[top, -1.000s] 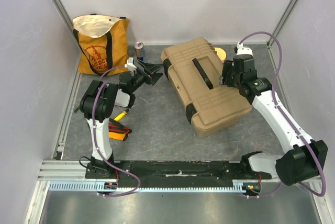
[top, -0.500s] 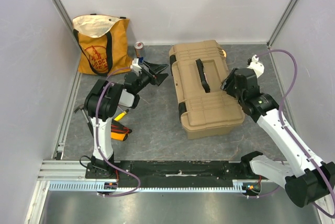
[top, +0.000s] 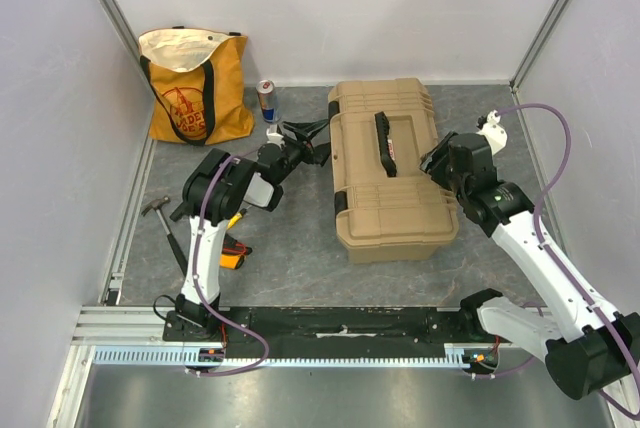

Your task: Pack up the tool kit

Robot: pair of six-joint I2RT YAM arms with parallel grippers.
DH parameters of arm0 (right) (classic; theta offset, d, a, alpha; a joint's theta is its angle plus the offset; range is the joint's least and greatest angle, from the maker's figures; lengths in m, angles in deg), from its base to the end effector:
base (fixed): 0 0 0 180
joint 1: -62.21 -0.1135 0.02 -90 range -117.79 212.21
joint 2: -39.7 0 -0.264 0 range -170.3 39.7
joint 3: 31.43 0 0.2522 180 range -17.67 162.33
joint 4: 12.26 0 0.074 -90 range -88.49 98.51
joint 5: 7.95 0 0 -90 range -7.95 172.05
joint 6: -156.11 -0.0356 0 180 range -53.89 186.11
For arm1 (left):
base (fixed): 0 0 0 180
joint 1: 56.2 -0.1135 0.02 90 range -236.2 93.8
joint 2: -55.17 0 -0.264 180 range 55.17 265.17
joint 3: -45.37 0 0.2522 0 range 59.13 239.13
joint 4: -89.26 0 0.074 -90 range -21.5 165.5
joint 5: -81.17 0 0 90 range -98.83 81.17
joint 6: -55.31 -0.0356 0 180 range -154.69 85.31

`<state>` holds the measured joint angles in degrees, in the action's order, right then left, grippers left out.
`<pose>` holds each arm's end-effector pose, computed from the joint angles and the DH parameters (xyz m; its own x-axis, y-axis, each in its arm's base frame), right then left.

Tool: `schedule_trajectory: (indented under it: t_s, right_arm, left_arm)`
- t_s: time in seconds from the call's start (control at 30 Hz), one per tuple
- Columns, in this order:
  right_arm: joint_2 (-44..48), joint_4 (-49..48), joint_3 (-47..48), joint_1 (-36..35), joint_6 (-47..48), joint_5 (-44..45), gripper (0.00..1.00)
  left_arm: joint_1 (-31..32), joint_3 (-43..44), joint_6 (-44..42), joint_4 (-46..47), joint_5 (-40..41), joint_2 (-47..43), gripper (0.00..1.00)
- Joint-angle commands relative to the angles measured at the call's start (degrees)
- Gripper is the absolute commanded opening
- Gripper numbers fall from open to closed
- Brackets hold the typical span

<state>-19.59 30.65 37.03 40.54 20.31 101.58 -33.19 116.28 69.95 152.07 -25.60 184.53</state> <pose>0.2122 0.0715 0.3209 -0.4241 0.5585 -0.7129 0.3075 0.8292 0.4667 0.3892 -0.1764 0.1109 -0.6360 -0.7364 0.2308 -0.0938 -0.2231 -0.9703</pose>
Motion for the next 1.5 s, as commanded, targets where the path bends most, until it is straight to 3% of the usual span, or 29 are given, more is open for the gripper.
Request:
schedule_trajectory:
  t_s: [0.0,0.27,0.43,0.7,0.97,1.03,1.13,1.2,1.3,1.47]
  right_arm:
    - [-1.71,8.03,-3.89,-1.88,-1.84,-8.01,0.59]
    - [-1.36,8.03,-3.98,-1.97,-1.31,-8.10,0.59]
    - [-1.09,7.94,-3.90,-1.88,-0.78,-8.10,0.59]
    - [-1.36,7.59,-3.63,-1.97,1.85,-7.40,0.63]
    - [-2.85,6.89,-3.54,-1.97,3.88,-6.96,0.63]
    - [-2.85,6.80,-3.54,-1.97,3.96,-6.79,0.64]
    - [-2.68,6.36,-3.72,-2.06,4.05,-7.22,0.65]
    - [-2.59,5.84,-3.90,-2.06,3.97,-7.75,0.66]
    - [-2.85,5.05,-4.16,-1.97,3.79,-8.80,0.68]
    - [-4.52,3.73,-3.90,-2.41,5.63,-10.82,0.71]
  left_arm:
    - [1.52,1.57,4.34,18.51,2.62,1.95,0.85]
    - [1.52,1.21,3.73,18.79,4.29,-0.95,0.81]
    - [1.60,1.21,3.91,18.87,5.08,-2.27,0.68]
    - [1.52,1.13,3.03,18.79,4.38,-2.62,0.35]
    - [1.60,0.77,0.92,18.79,4.29,-2.62,0.24]
    - [1.52,0.77,0.74,18.79,4.29,-2.45,0.30]
    - [1.78,0.51,1.27,18.79,4.56,-2.18,0.60]
    - [1.78,0.60,1.44,18.79,5.00,-2.36,0.73]
    - [1.78,2.35,0.74,18.79,3.95,-2.53,0.80]
    - [1.96,5.25,1.79,18.79,2.27,-1.92,0.82]
